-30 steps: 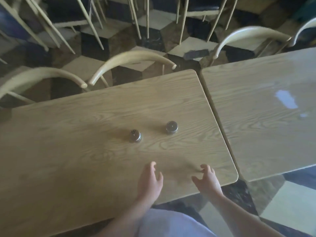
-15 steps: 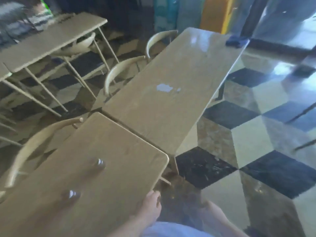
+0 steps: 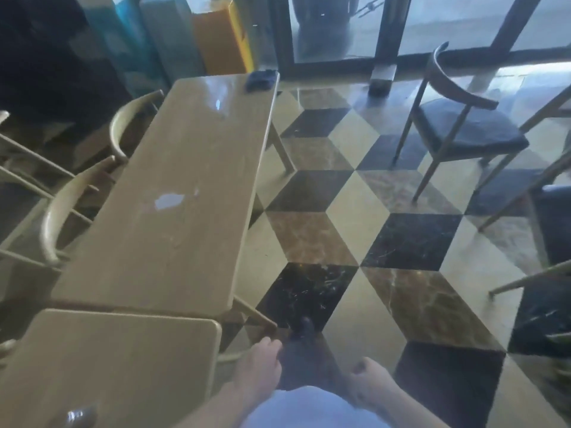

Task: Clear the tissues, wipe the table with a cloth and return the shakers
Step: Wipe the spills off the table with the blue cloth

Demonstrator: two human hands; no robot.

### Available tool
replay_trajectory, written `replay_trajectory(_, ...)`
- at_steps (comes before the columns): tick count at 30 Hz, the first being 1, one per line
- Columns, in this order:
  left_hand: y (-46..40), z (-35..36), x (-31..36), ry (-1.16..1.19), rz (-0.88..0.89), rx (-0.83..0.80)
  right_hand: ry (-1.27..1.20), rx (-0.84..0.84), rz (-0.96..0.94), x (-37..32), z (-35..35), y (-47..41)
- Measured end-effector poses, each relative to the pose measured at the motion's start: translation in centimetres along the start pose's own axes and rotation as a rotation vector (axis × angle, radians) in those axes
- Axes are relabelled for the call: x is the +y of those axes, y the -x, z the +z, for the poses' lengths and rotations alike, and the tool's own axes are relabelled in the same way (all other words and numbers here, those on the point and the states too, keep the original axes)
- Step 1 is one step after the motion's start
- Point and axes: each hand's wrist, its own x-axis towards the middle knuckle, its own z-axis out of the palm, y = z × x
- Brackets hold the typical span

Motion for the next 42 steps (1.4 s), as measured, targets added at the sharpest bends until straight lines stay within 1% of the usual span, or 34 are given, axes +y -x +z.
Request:
replay_trajectory(4, -4.1, -1.6, 0.0, 0.001, -0.017, -0.020, -0.069, -0.027, 0.079, 2.1, -1.1, -5.3)
replay_trajectory(6, -7.6, -2.7, -0.7, 0.011, -0.022, -0.034, -0.089, 0.014, 0.106, 1.1, -3.1, -5.8)
replay_trajectory(9, -13.1, -5.3, -1.5, 0.009, -0.031, -0.131, -0.112, 0.076, 0.136, -2.2, -6.5, -5.1)
replay_trajectory(12, -16.8, -9.1, -1.1, -0.046, 0.027, -0.187, -0.066, 0.102, 0.192, -5.4, -9.9, -5.8)
replay_trajectory(17, -22.7, -13.3, -1.6, -0.027, 0.029, -0.204, 0.018, 0.211, 0.169, -12.0, -15.1, -9.2)
replay_trajectory(21, -26.1, -15.9, -1.6, -0.018, 0.008, -0.212, 0.113, 0.249, 0.084, -17.8, -18.1, -10.1)
replay_trajectory(24, -28.3, -16.8, -2.2, 0.035, -0.013, -0.255, 0.146, 0.233, 0.081, -20.1, -19.6, -12.0)
replay_trajectory(28, -31.6, -18.2, -2.9, 0.052, -0.042, -0.290, 0.234, 0.162, 0.118, -22.6, -22.4, -14.6)
replay_trajectory(33, -36.3, -20.4, -2.2, 0.055, -0.075, -0.321, 0.221, 0.129, 0.102, -25.9, -26.5, -19.3)
replay_trajectory(36, -39.9, -22.2, -1.6, 0.098, -0.126, -0.296, 0.207, 0.136, 0.035, -28.7, -30.6, -22.9)
replay_trajectory(39, -44.0, -24.7, -0.2, 0.211, -0.218, -0.270, 0.256, 0.107, -0.026, -32.2, -36.2, -26.6)
replay_trajectory(42, -48.3, -28.0, 1.7, 0.336, -0.312, -0.164, 0.337, 0.070, -0.060, -36.1, -42.4, -29.6)
